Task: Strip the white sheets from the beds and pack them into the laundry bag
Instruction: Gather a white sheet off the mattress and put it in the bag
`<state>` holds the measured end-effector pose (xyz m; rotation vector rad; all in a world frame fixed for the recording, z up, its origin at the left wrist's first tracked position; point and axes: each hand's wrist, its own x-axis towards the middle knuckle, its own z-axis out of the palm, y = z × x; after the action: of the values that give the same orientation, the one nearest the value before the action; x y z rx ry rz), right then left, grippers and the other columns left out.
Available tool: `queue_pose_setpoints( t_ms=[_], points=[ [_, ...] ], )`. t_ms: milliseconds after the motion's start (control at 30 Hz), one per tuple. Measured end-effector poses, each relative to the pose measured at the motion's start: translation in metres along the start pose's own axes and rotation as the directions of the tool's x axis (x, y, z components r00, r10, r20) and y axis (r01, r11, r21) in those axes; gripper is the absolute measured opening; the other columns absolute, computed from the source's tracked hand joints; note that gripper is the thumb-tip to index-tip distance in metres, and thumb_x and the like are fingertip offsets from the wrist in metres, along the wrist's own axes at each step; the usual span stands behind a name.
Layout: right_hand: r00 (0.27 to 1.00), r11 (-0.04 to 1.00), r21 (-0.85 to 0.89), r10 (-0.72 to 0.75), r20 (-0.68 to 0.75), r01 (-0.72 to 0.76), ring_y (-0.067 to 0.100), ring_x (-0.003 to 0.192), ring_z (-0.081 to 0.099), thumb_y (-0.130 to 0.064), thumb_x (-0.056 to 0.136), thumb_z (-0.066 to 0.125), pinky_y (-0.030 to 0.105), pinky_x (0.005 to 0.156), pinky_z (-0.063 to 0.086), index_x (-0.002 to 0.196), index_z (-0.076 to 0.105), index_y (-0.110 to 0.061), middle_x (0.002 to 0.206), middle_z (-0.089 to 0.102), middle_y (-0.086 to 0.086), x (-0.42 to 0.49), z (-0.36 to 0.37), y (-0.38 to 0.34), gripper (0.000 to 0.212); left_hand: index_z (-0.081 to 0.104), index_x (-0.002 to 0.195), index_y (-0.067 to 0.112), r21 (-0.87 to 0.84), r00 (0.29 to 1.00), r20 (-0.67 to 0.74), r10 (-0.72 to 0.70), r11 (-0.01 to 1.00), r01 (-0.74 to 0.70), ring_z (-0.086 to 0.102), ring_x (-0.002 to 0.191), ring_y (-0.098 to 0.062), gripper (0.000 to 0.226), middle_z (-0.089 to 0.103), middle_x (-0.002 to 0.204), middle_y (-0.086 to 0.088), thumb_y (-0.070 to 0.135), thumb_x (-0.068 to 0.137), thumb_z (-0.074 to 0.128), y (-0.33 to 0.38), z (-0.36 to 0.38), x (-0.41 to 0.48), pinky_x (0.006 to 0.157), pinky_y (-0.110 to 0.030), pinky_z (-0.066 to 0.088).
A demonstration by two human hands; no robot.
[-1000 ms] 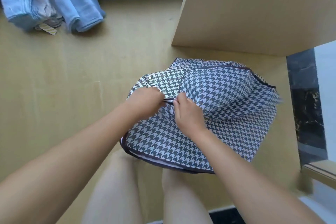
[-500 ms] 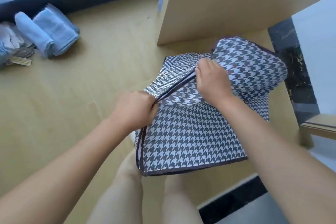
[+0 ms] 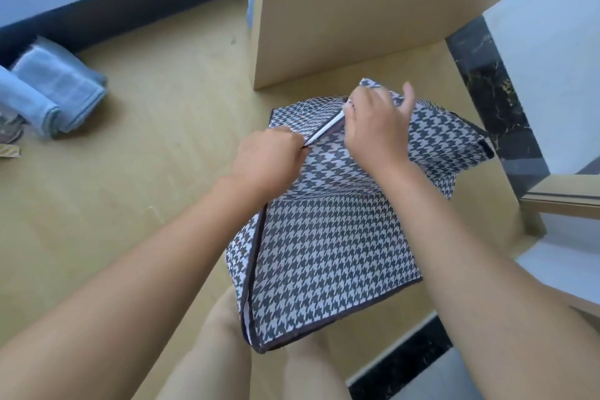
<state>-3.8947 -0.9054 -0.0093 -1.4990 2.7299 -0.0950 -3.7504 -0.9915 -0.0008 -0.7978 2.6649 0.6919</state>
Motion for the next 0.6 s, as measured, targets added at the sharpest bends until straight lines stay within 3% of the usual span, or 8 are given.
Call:
queue_pose_setpoints(
  t_ms=[100,200,233,300,367,467,533,600],
  points=[
    [0.999,0.996,-0.081,0.034,0.007,-0.033,0.027,0.085,0.057,-0.010,0.094,0.044,0.065,0.109,0.012,0.086,0.054,-0.008,0.078,0.059,0.003,0.001,-0.005,-0.007,0.012,0.057,0.090,0.013,0.085,0.998,0.053,0.018,0.996,-0.022,0.057,0.091,-0.032,0.029,0.055,0.093,-0.007,0.033,0.101,0.040,0.003,-0.008,0.002,0.062,-0.032,0.031],
    [0.974,0.973,-0.228,0.013,0.228,0.041,0.025,0.079,0.054,-0.004,0.092,0.037,0.059,0.112,0.007,0.106,0.049,-0.007,0.070,0.053,0.000,0.005,-0.020,-0.002,0.019,0.048,0.082,0.013,0.107,0.991,0.117,-0.058,0.993,0.046,0.048,0.077,-0.029,0.024,0.049,0.083,-0.006,0.031,0.097,0.046,0.013,-0.016,0.014,0.062,-0.030,0.033],
    [0.948,0.964,-0.254,0.009,0.319,0.076,0.024,0.072,0.051,-0.002,0.091,0.035,0.054,0.111,0.017,0.118,0.044,-0.004,0.065,0.049,-0.001,0.001,-0.024,0.002,0.029,0.053,0.086,0.011,0.090,0.986,0.145,-0.085,0.993,0.072,0.049,0.078,-0.029,0.021,0.053,0.085,-0.005,0.030,0.094,0.049,0.016,-0.018,0.018,0.062,-0.030,0.035],
    [0.897,0.971,-0.226,0.030,0.440,0.078,0.019,0.054,0.041,-0.001,0.089,0.037,0.036,0.077,0.042,0.129,0.032,0.000,0.060,0.042,-0.003,-0.018,-0.032,0.012,0.041,0.061,0.106,0.013,0.015,0.981,0.181,-0.065,0.998,0.063,0.057,0.092,-0.029,0.027,0.062,0.101,-0.005,0.033,0.090,0.053,0.025,-0.018,0.029,0.068,-0.030,0.041],
    [0.868,0.983,-0.180,0.063,0.492,0.030,0.015,0.046,0.035,-0.003,0.091,0.038,0.027,0.047,0.027,0.125,0.031,-0.002,0.058,0.039,-0.003,-0.046,-0.033,0.024,0.035,0.054,0.128,0.022,-0.054,0.970,0.238,0.041,0.998,-0.029,0.054,0.114,-0.026,0.047,0.057,0.124,-0.005,0.044,0.088,0.058,0.039,-0.017,0.039,0.083,-0.032,0.044],
    [0.878,0.995,-0.095,0.078,0.473,-0.037,0.019,0.046,0.035,-0.006,0.097,0.036,0.029,0.043,0.016,0.118,0.037,-0.004,0.063,0.048,0.001,-0.072,-0.026,0.038,0.021,0.048,0.134,0.022,0.028,0.888,0.430,0.161,0.981,-0.191,0.052,0.117,-0.027,0.062,0.051,0.132,-0.007,0.054,0.083,0.063,0.065,0.003,0.047,0.089,-0.037,0.047],
    [0.918,0.995,0.015,0.083,0.387,-0.097,0.024,0.057,0.048,-0.006,0.097,0.042,0.027,0.044,0.015,0.114,0.045,-0.002,0.070,0.059,0.008,-0.082,-0.020,0.042,0.018,0.054,0.112,0.013,0.103,0.873,0.463,0.156,0.968,-0.228,0.058,0.103,-0.028,0.041,0.060,0.117,-0.008,0.047,0.089,0.059,0.077,0.023,0.046,0.075,-0.035,0.046],
    [0.942,0.989,0.069,0.100,0.321,-0.128,0.030,0.080,0.059,-0.007,0.095,0.046,0.028,0.048,0.028,0.115,0.049,-0.003,0.082,0.064,0.011,-0.090,-0.017,0.041,0.021,0.052,0.096,0.014,0.149,0.902,0.401,0.158,0.961,-0.234,0.059,0.094,-0.030,0.022,0.064,0.106,-0.010,0.035,0.096,0.050,0.082,0.036,0.041,0.068,-0.034,0.042]
  ],
)
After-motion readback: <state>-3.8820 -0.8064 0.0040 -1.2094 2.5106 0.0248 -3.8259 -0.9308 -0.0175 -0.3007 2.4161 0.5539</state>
